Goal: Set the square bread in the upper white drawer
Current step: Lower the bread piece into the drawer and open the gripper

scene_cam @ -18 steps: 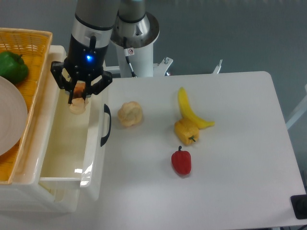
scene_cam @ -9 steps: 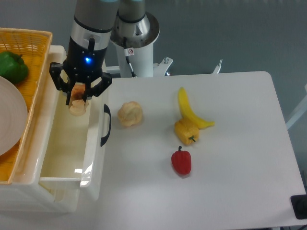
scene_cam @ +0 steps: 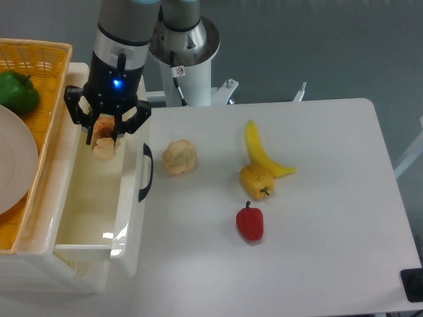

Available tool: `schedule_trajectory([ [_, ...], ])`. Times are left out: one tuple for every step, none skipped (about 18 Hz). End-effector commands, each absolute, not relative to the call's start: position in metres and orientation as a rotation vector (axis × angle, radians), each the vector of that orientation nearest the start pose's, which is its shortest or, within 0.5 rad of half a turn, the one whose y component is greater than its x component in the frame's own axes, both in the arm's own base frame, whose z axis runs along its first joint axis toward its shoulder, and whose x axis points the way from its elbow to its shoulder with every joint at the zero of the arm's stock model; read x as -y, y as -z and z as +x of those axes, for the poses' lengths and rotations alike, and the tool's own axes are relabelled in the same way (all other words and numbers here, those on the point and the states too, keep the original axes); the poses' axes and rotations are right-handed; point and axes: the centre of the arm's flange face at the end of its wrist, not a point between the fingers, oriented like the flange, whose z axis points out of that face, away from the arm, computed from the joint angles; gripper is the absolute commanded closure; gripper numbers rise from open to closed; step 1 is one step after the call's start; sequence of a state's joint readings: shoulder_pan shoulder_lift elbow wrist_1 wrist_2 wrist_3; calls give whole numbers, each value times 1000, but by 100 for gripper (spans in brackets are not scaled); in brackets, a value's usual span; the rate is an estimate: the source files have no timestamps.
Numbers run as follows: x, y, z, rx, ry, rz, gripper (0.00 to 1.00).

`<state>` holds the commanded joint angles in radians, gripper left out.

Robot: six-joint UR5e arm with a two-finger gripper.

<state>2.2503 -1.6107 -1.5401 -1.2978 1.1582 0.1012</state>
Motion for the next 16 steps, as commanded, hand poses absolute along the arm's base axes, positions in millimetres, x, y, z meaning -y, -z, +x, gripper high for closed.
schedule_trajectory([
  [-521,-522,-198,700,387,-2626,49],
  [-521,-522,-197,697,389,-2624,48],
  [-521,-523,-197,697,389,-2624,48],
  [-521,-522,-197,698,391,-2627,47],
  [-522,-523,-197,698,391,-2623,47],
  [-522,-522,-196,696,391,-2624,46],
  [-522,-521,-196,697,392,-2625,46],
  [-522,-520,-197,698,393,-2626,45],
  [-522,-520,-197,697,395,-2626,44],
  [-523,-520,-196,698,397,-2627,44],
  [-523,-520,-195,694,397,-2628,43],
  [-524,-520,-195,691,397,-2628,43],
  [-524,-520,-195,691,397,-2628,42],
  [-523,-520,-194,693,399,-2627,42],
  [-523,-521,-194,693,399,-2627,42],
  [-523,-521,-195,695,399,-2626,41],
])
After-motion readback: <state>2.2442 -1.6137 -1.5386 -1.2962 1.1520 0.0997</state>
